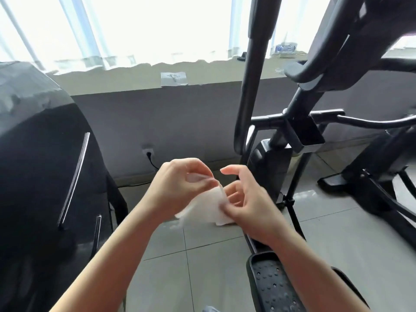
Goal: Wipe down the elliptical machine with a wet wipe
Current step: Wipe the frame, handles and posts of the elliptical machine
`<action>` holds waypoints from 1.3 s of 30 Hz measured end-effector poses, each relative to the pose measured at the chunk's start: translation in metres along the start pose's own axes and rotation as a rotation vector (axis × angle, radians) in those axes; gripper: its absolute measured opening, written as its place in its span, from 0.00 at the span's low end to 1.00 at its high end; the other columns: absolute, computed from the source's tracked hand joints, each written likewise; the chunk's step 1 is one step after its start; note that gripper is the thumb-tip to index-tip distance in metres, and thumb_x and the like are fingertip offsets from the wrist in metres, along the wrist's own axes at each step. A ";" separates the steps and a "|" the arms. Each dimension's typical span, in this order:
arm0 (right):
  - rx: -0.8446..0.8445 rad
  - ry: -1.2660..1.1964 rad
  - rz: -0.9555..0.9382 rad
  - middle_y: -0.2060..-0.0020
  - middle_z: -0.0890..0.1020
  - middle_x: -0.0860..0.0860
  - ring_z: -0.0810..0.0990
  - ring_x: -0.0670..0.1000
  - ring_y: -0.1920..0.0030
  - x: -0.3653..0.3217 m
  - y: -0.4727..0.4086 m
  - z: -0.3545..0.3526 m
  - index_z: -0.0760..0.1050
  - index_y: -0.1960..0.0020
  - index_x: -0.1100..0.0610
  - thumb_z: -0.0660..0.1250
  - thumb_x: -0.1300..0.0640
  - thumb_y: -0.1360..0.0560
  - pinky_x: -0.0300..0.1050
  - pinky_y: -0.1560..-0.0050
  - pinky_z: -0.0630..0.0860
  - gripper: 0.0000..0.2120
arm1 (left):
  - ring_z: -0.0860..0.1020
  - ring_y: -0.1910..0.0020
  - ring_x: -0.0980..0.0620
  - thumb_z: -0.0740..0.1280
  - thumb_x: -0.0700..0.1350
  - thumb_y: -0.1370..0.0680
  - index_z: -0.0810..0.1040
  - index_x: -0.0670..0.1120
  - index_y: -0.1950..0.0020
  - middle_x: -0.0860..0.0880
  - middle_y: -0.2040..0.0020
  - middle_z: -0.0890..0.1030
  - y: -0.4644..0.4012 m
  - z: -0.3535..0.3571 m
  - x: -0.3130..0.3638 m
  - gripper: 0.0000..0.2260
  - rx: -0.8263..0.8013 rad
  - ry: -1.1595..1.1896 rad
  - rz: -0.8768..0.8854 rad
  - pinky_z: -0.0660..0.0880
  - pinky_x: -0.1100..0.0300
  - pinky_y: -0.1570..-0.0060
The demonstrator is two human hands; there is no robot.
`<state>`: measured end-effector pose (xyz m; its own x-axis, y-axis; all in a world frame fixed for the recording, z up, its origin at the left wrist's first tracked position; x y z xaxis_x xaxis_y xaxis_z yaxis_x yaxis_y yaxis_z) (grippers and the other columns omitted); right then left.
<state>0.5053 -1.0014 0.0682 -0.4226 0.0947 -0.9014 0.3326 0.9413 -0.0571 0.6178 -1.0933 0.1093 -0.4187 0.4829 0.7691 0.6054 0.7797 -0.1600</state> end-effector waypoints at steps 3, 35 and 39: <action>0.078 0.089 -0.078 0.60 0.80 0.47 0.77 0.48 0.65 -0.016 -0.014 -0.025 0.72 0.42 0.46 0.66 0.67 0.27 0.33 0.62 0.74 0.20 | 0.80 0.61 0.60 0.74 0.47 0.27 0.83 0.51 0.61 0.57 0.64 0.83 -0.006 -0.008 -0.018 0.04 -0.124 0.120 -0.104 0.75 0.65 0.58; 0.755 0.720 -0.696 0.43 0.79 0.46 0.77 0.46 0.42 -0.161 -0.019 -0.149 0.70 0.37 0.50 0.65 0.48 0.24 0.49 0.44 0.78 0.17 | 0.79 0.68 0.58 0.76 0.42 0.28 0.80 0.53 0.66 0.56 0.68 0.80 -0.099 -0.048 0.135 0.10 0.111 0.559 0.357 0.72 0.63 0.67; 0.743 0.763 -0.887 0.28 0.67 0.50 0.66 0.51 0.28 -0.194 -0.027 -0.142 0.63 0.26 0.51 0.67 0.42 0.26 0.51 0.34 0.72 0.33 | 0.79 0.71 0.55 0.71 0.39 0.28 0.79 0.43 0.59 0.50 0.67 0.81 -0.120 -0.069 0.198 0.02 -0.008 0.851 0.385 0.75 0.64 0.73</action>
<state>0.4587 -0.9989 0.3059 -0.9982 -0.0600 -0.0021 -0.0228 0.4108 -0.9114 0.5085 -1.1187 0.3237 0.4462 0.2505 0.8592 0.6053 0.6227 -0.4959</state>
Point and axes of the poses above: each hand's wrist, its own y-axis away from the middle knuckle, its own z-axis out of the palm, x = y × z, the point moved 8 cm from there along -y, towards the middle knuckle
